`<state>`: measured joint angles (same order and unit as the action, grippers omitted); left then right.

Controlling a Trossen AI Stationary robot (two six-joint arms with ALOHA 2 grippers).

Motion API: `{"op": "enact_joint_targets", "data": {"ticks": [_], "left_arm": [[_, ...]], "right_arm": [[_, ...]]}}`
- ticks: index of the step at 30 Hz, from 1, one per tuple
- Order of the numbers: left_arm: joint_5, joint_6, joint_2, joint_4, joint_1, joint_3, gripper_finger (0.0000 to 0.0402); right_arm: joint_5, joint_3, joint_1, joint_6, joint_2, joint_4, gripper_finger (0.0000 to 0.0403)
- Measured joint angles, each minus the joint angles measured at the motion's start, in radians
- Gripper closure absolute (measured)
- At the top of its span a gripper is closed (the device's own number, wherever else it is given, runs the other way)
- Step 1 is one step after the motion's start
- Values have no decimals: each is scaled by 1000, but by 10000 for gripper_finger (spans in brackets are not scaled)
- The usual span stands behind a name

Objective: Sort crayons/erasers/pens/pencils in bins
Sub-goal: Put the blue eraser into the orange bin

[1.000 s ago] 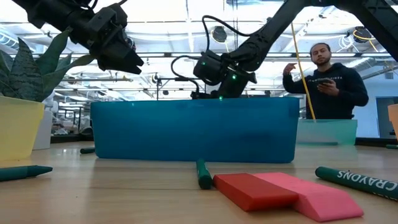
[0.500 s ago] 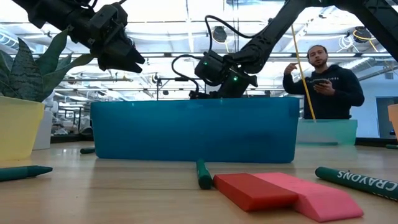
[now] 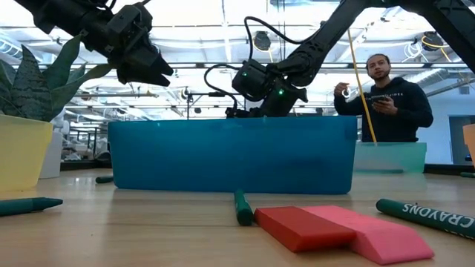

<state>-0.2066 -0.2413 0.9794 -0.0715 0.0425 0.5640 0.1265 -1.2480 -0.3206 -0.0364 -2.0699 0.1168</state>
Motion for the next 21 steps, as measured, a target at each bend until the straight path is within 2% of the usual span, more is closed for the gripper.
{"op": "enact_joint_targets", "data": {"ticks": [6, 15, 18, 21], "left_arm": [[0, 0, 0, -1, 0, 0, 160], [0, 15, 0, -4, 2, 0, 160], [-1, 28, 0, -3, 3, 0, 160], [-1, 43, 0, 9, 3, 0, 160]], "right_arm": [[4, 8, -1, 1, 90, 65, 345], [39, 5, -13, 19, 408, 291, 347], [43, 3, 36, 18, 530, 365, 347], [73, 3, 138, -11, 623, 431, 347]]}}
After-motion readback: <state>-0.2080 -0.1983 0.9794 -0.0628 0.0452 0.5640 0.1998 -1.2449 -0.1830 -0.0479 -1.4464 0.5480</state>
